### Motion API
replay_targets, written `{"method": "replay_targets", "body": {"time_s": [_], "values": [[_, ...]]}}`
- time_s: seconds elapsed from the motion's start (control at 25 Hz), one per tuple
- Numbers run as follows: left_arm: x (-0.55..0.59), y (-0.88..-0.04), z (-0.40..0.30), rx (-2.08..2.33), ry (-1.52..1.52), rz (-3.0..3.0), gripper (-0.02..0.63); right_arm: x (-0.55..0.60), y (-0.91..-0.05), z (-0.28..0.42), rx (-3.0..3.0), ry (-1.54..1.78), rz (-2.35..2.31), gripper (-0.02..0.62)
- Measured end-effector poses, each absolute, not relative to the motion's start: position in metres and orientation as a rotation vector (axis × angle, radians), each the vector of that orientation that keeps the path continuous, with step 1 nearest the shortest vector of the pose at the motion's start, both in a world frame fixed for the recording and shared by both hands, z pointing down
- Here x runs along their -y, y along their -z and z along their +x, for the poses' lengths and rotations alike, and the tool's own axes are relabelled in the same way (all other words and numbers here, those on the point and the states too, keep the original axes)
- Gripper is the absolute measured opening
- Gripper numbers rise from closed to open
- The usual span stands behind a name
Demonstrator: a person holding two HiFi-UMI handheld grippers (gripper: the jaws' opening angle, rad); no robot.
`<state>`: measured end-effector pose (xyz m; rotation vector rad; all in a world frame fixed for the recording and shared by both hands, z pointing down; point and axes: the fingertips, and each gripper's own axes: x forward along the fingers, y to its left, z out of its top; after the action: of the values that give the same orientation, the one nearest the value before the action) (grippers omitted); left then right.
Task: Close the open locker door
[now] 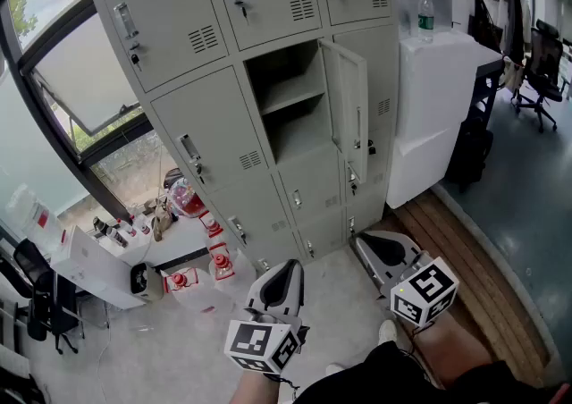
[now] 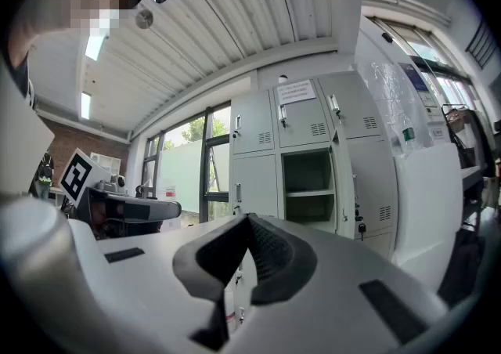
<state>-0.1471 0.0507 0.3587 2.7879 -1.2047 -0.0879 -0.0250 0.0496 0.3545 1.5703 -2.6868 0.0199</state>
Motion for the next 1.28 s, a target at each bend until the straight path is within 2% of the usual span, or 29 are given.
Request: {"method": "replay_targets", "body": {"time_s": [0.68,1.28], "values": [[-0.052,-0.358,-0.148,1.197,0.087,2.805,0.021,-0.052,-0.357,-0.030,2.698,-0.044,1.543,0.052],[-0.032,-0.357,-0.112,1.196,0.069,2.804,0.021,-0.022,-0.350,0.004,2.712,-0.033,1.526,0.052]]}}
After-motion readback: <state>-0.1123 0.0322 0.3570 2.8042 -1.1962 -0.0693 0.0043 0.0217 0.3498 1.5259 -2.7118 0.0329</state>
